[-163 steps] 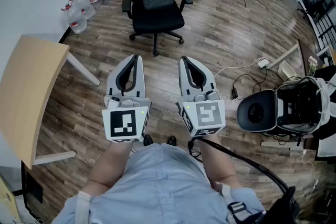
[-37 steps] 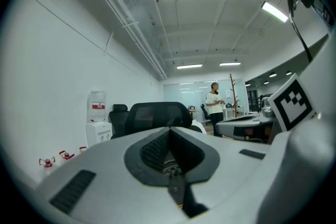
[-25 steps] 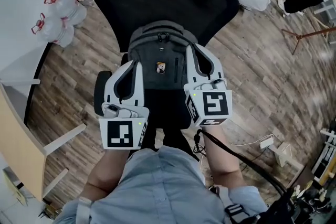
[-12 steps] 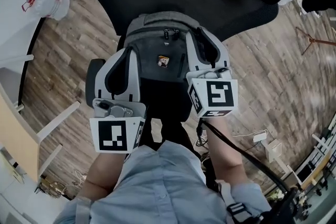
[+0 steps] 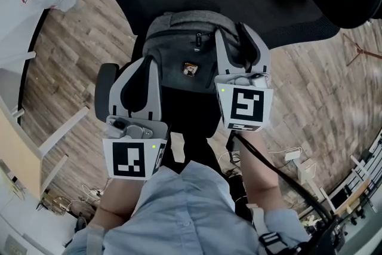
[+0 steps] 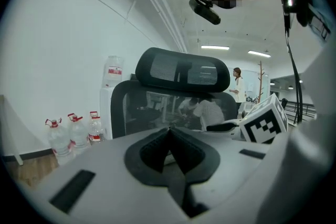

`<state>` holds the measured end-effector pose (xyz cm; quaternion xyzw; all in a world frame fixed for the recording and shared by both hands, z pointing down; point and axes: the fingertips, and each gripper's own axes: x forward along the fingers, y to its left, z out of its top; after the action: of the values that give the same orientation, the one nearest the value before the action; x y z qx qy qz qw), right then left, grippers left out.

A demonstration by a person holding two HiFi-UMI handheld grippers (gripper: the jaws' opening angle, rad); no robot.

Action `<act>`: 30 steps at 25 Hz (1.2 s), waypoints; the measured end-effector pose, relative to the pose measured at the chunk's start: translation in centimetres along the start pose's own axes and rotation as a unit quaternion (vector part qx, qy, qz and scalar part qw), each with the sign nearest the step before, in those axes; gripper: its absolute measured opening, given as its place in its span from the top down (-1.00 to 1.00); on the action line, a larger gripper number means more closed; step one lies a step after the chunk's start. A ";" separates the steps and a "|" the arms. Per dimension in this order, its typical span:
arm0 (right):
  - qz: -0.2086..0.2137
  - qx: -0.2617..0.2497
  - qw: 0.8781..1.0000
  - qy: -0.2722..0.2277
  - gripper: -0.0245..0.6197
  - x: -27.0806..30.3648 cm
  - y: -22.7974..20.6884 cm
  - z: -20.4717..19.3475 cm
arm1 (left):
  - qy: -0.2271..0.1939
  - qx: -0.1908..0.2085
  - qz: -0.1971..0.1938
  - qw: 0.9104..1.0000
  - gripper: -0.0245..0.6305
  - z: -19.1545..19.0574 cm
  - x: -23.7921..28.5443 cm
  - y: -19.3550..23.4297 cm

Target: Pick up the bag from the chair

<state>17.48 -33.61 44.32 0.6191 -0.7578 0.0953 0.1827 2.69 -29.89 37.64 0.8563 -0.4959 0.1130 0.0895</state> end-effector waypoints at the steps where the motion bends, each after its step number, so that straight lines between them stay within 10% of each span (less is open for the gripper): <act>1: -0.003 -0.014 1.000 0.002 0.40 0.2 0.0 0.1 | 0.001 -0.001 0.000 1.000 0.92 -0.1 0.1 0.1; 9: -0.003 -0.129 0.991 0.016 0.39 1.3 0.0 1.1 | 0.001 -0.011 0.007 1.000 0.92 -0.2 0.6 1.2; 17: 0.010 -0.280 0.955 0.093 0.45 1.5 0.1 0.6 | 0.005 -0.019 0.015 1.000 0.92 -0.5 0.7 1.6; 30: 0.034 -0.293 0.947 0.127 0.55 4.1 -0.2 -0.4 | 0.012 -0.018 0.017 1.000 0.92 -0.7 0.9 1.8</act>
<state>17.08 -37.24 46.30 0.4949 -0.7433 -0.0473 0.4477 1.48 -31.36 38.69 0.8447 -0.5110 0.1161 0.1089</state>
